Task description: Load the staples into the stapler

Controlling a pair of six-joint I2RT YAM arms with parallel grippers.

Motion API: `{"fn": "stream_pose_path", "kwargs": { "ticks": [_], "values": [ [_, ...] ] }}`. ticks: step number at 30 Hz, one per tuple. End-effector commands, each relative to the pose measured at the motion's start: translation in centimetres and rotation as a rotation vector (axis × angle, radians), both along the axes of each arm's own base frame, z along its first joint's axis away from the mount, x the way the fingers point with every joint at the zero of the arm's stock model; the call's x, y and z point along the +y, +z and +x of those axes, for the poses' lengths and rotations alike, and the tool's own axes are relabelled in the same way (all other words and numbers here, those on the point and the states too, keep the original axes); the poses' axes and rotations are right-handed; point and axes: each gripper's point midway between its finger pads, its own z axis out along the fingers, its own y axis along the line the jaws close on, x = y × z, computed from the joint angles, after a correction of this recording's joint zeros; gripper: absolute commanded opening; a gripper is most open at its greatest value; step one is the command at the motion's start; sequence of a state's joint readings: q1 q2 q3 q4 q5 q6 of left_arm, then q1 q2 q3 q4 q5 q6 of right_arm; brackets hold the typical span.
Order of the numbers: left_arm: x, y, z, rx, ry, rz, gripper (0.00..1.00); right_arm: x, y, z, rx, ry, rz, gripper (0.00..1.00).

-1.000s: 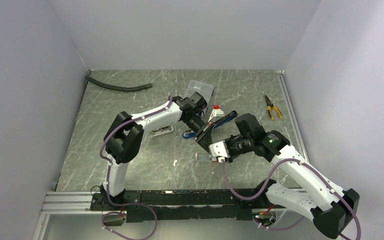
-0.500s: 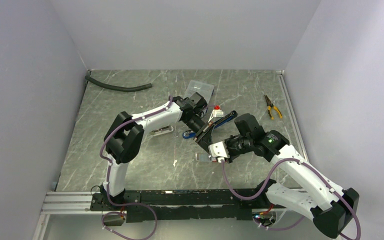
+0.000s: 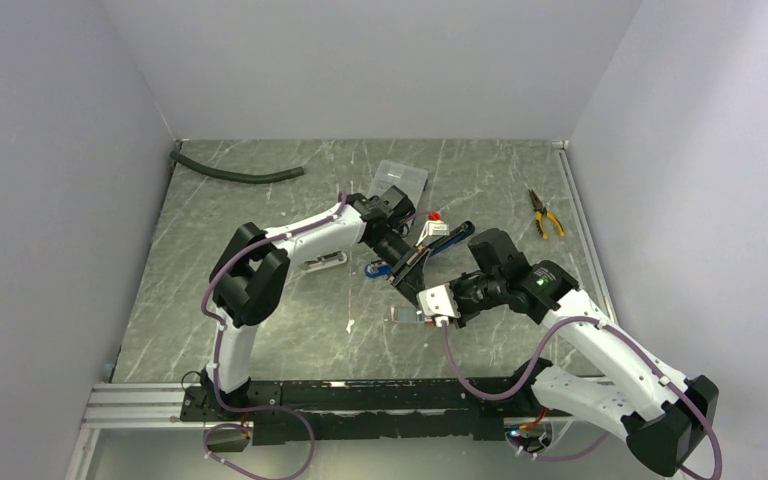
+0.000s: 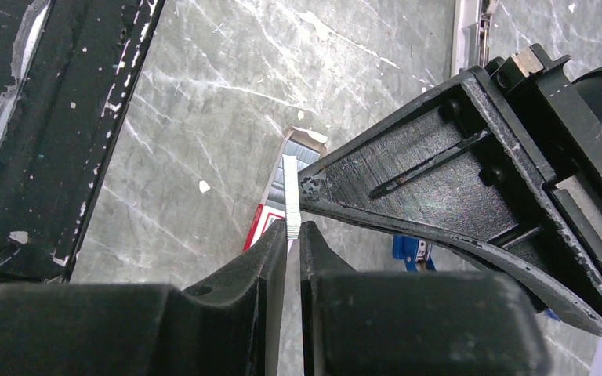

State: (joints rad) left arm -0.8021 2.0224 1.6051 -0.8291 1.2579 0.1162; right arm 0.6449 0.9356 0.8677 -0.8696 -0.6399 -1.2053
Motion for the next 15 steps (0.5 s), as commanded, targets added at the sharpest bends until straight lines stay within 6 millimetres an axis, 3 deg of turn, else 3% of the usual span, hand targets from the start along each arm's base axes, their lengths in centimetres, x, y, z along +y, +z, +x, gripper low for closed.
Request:
{"fn": "stream_pose_path", "kwargs": {
  "ticks": [1, 10, 15],
  "values": [
    [-0.5, 1.3, 0.1, -0.043, -0.021, -0.059, 0.25, 0.3, 1.1, -0.2, -0.024, 0.019, 0.028, 0.14],
    [-0.1, 1.2, 0.6, -0.114, 0.003, -0.042, 0.46, 0.5, 0.6, -1.2, 0.044, 0.028, 0.046, 0.13],
    [1.1, 1.6, 3.9, -0.222, 0.12, -0.044, 0.58, 0.6, 0.4, -1.8, 0.126, 0.0, 0.083, 0.12]
  ]
}}
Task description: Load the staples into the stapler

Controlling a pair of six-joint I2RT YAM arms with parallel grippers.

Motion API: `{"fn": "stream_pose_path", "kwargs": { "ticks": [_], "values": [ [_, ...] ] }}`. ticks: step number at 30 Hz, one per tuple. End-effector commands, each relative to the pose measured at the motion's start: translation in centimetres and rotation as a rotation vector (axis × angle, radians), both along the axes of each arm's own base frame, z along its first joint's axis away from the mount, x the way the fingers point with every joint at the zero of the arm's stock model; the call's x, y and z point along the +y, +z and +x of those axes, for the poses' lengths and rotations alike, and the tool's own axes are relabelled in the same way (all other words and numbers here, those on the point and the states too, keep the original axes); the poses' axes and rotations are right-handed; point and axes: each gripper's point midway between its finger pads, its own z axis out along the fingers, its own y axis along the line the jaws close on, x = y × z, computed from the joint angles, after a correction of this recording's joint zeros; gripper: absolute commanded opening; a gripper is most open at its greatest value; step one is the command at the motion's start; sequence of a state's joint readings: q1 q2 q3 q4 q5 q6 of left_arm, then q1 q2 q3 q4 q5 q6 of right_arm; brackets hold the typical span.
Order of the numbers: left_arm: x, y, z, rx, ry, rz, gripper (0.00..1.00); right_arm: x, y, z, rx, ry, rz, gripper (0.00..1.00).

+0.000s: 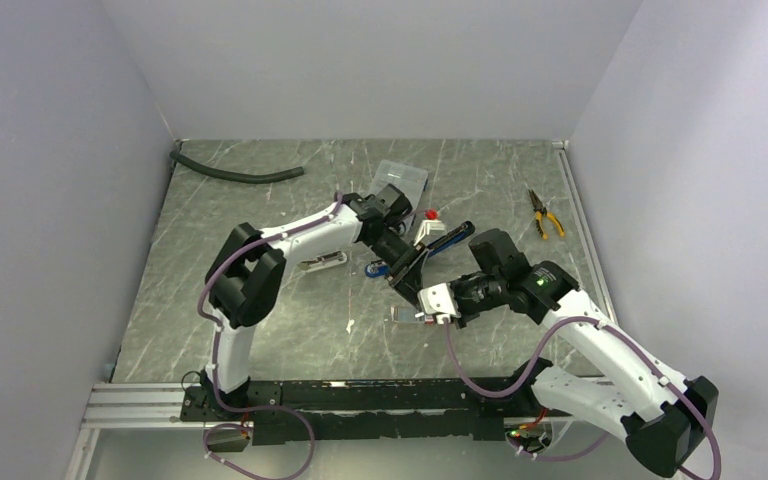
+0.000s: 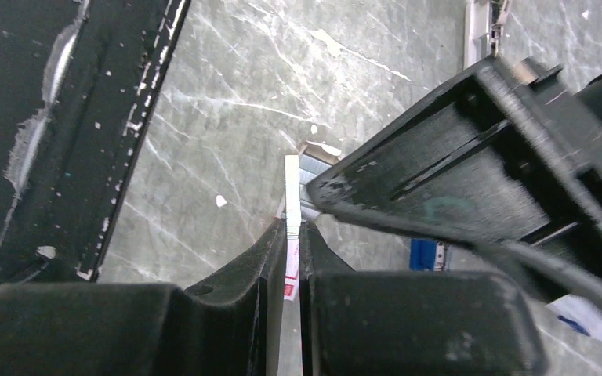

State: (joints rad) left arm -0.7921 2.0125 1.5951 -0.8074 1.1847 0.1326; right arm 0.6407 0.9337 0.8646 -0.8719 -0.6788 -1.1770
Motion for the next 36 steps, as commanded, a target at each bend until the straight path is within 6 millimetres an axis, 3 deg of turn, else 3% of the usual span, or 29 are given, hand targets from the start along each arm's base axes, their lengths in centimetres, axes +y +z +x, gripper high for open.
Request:
{"fn": "stream_pose_path", "kwargs": {
  "ticks": [1, 5, 10, 19, 28, 36],
  "values": [
    [1.3, 2.9, 3.5, -0.18, 0.114, -0.073, 0.63, 0.4, 0.2, -1.2, 0.103, -0.009, 0.072, 0.12],
    [2.8, 3.9, 6.2, -0.333, 0.216, -0.083, 0.85, 0.7, 0.1, -1.7, 0.188, -0.019, 0.114, 0.11],
    [4.4, 6.4, 8.1, -0.44, 0.291, -0.14, 0.87, 1.1, 0.4, -1.0, 0.317, -0.059, 0.184, 0.11],
    [5.2, 11.3, 7.3, -0.63, 0.282, -0.324, 0.83, 1.2, 3.6, 2.8, 0.65, -0.2, 0.321, 0.11],
    [3.5, 11.5, 9.4, -0.592, 0.367, -0.324, 0.82, 1.1, 5.8, 6.4, 0.855, -0.27, 0.374, 0.11],
    [2.5, 10.5, 10.2, -0.47, 0.449, -0.263, 0.79, 0.7, 6.7, 7.8, 0.949, -0.301, 0.429, 0.12]
  ]
}}
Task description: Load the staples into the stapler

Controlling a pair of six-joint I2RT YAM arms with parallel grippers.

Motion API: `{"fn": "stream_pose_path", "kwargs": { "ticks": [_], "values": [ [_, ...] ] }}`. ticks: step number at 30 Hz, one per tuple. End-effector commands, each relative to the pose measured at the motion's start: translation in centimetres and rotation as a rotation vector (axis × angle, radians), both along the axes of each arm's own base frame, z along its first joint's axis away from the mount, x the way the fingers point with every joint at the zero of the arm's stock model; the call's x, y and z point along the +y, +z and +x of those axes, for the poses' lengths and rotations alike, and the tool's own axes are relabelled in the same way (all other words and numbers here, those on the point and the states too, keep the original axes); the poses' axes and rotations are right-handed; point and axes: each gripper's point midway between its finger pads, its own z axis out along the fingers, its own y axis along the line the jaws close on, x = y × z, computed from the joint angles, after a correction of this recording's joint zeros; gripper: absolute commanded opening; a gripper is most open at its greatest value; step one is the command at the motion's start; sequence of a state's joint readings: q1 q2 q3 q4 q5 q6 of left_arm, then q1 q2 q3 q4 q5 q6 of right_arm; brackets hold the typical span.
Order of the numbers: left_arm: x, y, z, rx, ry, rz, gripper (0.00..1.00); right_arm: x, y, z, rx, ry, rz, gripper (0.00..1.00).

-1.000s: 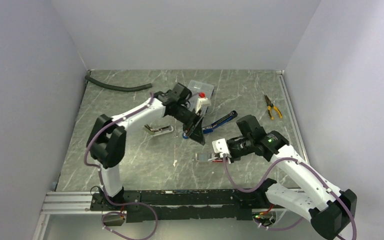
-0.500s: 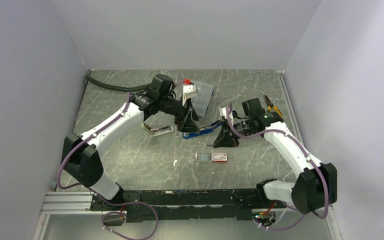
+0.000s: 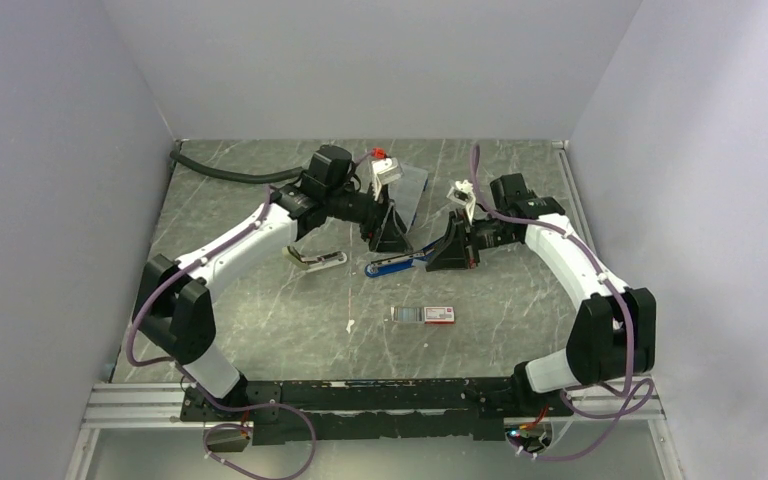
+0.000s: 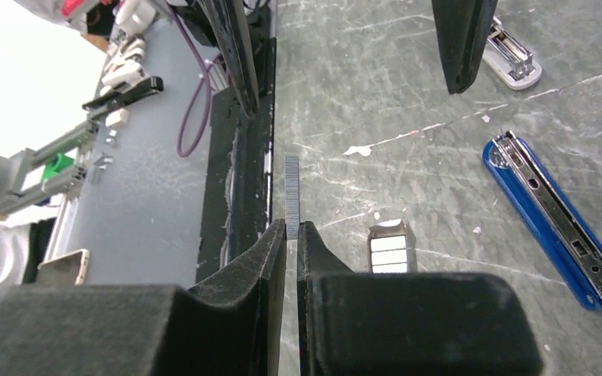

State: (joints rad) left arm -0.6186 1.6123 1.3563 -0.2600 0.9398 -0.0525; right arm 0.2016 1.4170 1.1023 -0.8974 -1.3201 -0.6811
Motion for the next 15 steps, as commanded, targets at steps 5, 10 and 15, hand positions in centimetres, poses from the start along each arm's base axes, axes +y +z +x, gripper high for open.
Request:
{"fn": "stream_pose_path", "kwargs": {
  "ticks": [5, 10, 15],
  "values": [
    [-1.4, 0.5, 0.4, 0.084, 0.043, -0.02, 0.77, 0.0, 2.8, 1.5, 0.061, -0.008, 0.1, 0.12],
    [-2.1, 0.2, -0.3, 0.12, 0.007, -0.032, 0.72, -0.1, 2.3, 2.4, 0.089, -0.031, 0.09, 0.12],
    [-2.4, -0.1, -0.5, 0.138, -0.004, -0.042, 0.65, -0.1, 2.2, 2.7, 0.1, -0.042, 0.092, 0.12]
  ]
}}
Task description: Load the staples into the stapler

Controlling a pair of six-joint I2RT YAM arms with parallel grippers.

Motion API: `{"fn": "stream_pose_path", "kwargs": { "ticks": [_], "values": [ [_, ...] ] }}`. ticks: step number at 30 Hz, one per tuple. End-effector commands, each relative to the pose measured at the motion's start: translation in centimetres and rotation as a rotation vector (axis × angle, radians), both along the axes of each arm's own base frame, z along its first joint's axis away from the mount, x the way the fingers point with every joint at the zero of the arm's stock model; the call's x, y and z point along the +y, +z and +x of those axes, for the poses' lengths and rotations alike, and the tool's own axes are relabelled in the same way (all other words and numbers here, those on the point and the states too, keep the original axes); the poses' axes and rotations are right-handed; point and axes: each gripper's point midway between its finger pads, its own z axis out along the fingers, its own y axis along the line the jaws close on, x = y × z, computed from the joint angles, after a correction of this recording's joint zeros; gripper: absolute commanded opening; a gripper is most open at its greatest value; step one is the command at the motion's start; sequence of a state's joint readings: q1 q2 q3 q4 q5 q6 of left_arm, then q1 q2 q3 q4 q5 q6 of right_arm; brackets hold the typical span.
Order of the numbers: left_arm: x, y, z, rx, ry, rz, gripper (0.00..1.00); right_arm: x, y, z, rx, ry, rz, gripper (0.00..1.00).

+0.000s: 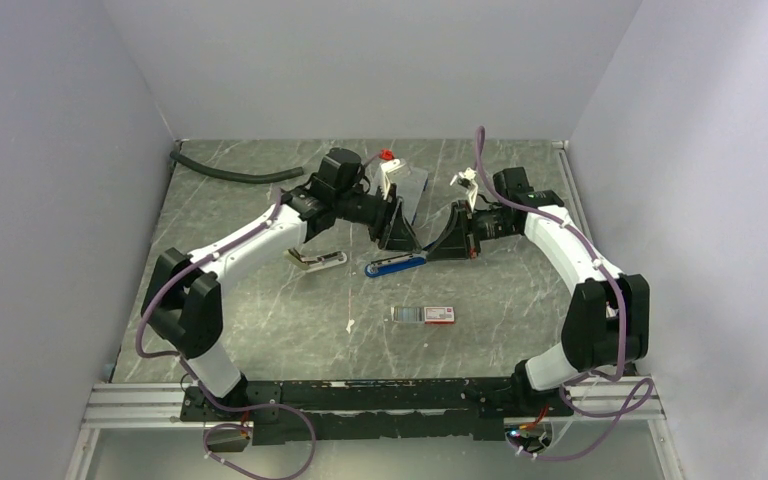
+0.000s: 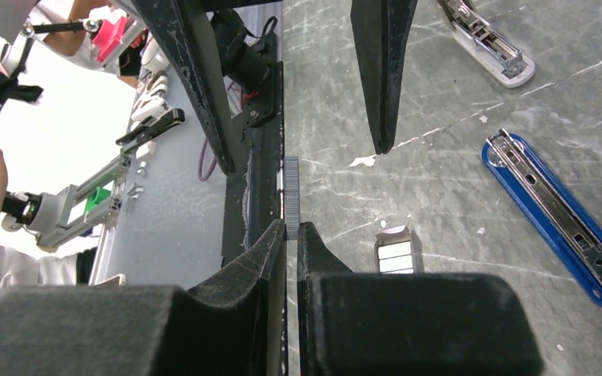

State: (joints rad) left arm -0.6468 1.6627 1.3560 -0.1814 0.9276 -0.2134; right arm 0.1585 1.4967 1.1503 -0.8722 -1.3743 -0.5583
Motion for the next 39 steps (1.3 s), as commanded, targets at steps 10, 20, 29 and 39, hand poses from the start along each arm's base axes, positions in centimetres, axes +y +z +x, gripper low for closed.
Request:
{"fn": "stream_pose_path", "kwargs": {
  "ticks": [10, 20, 29, 39],
  "values": [
    [-0.87, 0.35, -0.88, 0.036, -0.052, -0.049, 0.59, 0.08, 1.62, 1.49, -0.005, -0.014, 0.069, 0.12],
    [-0.98, 0.62, -0.92, 0.04, -0.062, -0.054, 0.49, -0.23, 1.22, 1.8, 0.017, -0.024, 0.069, 0.12],
    [-1.32, 0.62, -0.94, 0.051, -0.079, -0.058, 0.42, -0.21, 1.28, 1.77, 0.028, -0.02, 0.078, 0.12],
    [-1.4, 0.69, -1.08, 0.056, -0.09, -0.061, 0.42, -0.2, 0.9, 1.66, 0.043, -0.014, 0.077, 0.12]
  ]
}}
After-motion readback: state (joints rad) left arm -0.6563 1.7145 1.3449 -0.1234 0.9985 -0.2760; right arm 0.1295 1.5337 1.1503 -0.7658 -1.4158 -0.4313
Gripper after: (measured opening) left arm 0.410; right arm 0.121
